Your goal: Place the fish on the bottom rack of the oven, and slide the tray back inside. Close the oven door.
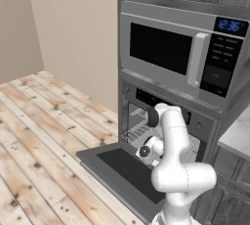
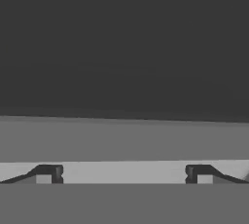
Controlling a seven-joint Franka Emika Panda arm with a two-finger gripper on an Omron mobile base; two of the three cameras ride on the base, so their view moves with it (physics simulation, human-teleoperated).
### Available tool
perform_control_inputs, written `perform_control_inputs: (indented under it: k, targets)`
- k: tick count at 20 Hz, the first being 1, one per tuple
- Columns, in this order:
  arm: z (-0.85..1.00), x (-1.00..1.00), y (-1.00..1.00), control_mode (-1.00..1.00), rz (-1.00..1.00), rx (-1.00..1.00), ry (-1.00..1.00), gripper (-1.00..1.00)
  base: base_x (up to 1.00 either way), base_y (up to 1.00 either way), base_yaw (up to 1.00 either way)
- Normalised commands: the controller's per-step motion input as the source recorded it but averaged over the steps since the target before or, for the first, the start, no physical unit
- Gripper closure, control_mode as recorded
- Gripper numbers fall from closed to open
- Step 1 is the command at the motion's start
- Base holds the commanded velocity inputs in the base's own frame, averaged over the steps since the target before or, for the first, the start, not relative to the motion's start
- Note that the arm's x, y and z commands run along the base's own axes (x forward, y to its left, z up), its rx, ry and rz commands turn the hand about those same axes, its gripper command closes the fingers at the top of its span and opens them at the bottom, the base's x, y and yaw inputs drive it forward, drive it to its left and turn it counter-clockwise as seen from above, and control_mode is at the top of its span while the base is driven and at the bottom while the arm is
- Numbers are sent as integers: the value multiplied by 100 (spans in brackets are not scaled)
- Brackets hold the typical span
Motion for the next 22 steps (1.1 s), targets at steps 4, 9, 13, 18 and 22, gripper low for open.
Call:
perform_control_inputs:
  k: [4,9,13,18,22]
  targets:
    - [-12,79,-89,-100,0,0,0,-100,0,0,0]
    - [37,49,-97,-100,0,4,0,-100,0,0,0]
    - [44,4,-27,-100,0,0,-5,-100,0,0,0]
    - [35,-76,50,-100,0,-13,-30,-100,0,0,0]
    - [50,-100,84,-100,0,-14,-42,-100,0,0,0]
